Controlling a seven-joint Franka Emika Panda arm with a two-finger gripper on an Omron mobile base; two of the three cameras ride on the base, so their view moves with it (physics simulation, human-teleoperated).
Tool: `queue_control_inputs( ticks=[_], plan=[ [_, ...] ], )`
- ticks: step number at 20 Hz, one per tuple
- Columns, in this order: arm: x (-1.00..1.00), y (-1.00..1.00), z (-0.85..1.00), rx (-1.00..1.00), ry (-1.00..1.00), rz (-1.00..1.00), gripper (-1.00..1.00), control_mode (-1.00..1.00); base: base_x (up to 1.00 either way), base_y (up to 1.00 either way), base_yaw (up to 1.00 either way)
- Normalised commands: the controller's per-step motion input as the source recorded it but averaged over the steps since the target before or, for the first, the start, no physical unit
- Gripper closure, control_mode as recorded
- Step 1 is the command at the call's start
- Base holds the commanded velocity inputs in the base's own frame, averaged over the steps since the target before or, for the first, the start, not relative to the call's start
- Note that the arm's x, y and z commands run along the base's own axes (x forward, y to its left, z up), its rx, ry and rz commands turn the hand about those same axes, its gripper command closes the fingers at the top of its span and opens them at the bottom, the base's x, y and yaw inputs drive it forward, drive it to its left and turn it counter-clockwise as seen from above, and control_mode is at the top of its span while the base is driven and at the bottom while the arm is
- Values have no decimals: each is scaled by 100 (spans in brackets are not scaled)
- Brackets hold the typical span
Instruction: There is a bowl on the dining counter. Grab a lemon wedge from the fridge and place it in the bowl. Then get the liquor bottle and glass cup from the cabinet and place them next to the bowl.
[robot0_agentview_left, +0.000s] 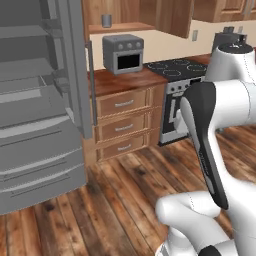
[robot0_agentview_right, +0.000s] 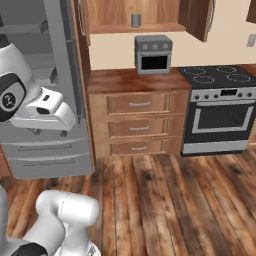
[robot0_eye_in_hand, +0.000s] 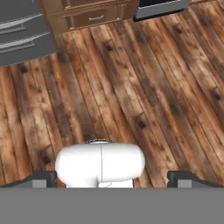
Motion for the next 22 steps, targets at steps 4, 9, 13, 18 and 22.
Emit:
queue_control_inputs(
  ticks=[4, 9, 13, 18, 22],
  plan=[
    [0, 0, 0, 0, 0, 0, -100, 100, 100, -37, 1],
    [0, 0, 0, 0, 0, 0, -100, 100, 100, -51, 9],
    [0, 0, 0, 0, 0, 0, -100, 100, 100, -39, 12],
    [0, 0, 0, 0, 0, 0, -100, 100, 100, -38, 17],
    [0, 0, 0, 0, 0, 0, -100, 100, 100, -45, 26]
  ],
)
